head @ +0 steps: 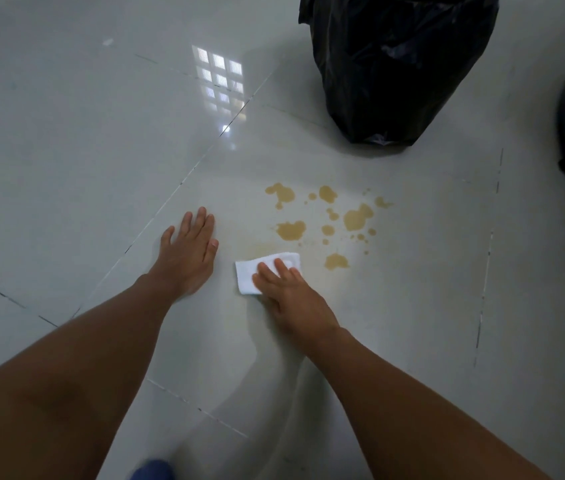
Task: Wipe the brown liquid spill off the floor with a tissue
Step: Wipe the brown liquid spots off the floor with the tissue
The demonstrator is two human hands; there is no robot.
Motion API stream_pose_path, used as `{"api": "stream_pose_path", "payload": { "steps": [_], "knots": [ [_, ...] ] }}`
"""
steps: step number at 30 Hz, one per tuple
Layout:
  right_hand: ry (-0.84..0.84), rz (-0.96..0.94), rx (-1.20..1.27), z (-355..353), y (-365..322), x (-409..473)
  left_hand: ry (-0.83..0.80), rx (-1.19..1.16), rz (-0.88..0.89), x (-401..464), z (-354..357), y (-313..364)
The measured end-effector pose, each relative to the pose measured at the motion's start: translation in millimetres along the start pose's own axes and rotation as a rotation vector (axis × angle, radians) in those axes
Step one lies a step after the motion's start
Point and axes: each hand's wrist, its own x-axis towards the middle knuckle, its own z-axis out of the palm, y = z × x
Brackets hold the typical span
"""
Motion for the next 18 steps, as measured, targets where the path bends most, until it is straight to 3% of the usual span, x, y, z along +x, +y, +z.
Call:
{"api": "stream_pose_path", "payload": {
  "steps": [4, 9, 18],
  "knots": [
    [0.03, -0.137, 0.013, 0.5, 24.1, -46.1, 0.008, 0.017, -0.027, -0.3, 2.6, 4.1],
    [0.133, -0.038, 0.113, 0.4, 34.3, -54.7, 0.006, 0.03, -0.021, -0.9, 3.9, 3.2],
    [0.253, 0.281, 0.196, 13.9, -22.5, -8.8, -0.024, 0.04, -0.026, 0.3, 0.4, 5.4]
  ]
}}
